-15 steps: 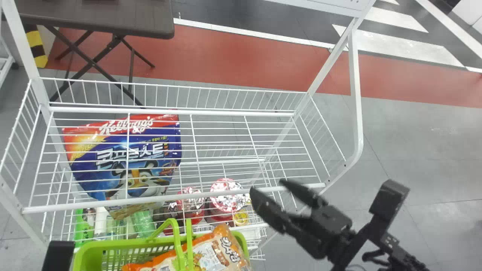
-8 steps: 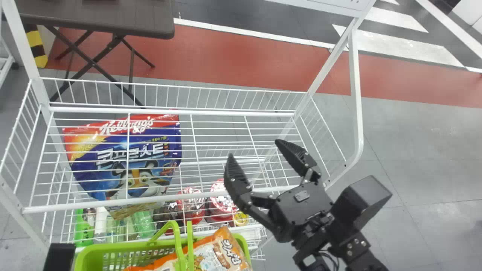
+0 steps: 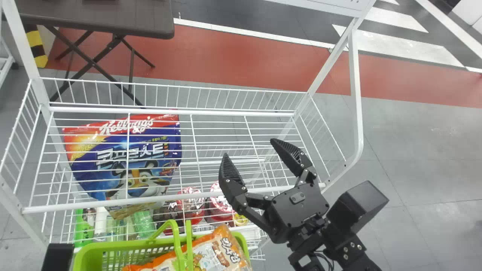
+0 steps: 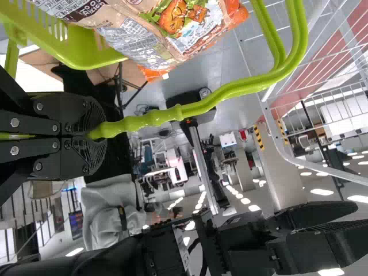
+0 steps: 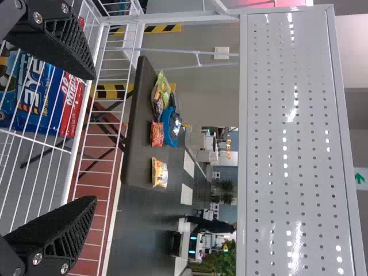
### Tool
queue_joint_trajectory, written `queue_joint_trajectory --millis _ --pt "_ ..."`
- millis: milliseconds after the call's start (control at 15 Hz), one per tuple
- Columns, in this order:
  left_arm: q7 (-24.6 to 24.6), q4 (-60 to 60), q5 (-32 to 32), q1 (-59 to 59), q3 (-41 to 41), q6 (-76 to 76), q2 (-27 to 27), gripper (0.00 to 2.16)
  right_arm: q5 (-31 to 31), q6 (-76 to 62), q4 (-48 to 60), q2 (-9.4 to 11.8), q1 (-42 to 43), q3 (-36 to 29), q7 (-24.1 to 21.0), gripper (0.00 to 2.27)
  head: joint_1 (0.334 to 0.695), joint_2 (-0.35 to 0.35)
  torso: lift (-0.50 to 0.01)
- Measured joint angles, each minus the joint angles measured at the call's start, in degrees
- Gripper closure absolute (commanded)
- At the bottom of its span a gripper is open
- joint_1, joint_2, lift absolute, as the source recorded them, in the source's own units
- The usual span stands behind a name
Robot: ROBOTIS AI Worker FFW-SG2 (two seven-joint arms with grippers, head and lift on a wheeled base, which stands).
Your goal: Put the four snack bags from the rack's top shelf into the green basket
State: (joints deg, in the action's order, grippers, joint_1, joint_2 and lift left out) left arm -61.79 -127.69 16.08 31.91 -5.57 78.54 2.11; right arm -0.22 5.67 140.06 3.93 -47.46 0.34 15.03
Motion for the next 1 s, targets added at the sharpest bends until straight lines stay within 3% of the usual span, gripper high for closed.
queue_joint_trajectory --millis 1000 --pt "-0.53 -0.62 0.00 0.73 0.39 0.00 0.17 2.15 -3.21 -3.20 0.67 0.21 -2.00 -1.71 -0.07 0.06 0.695 -0.350 0.000"
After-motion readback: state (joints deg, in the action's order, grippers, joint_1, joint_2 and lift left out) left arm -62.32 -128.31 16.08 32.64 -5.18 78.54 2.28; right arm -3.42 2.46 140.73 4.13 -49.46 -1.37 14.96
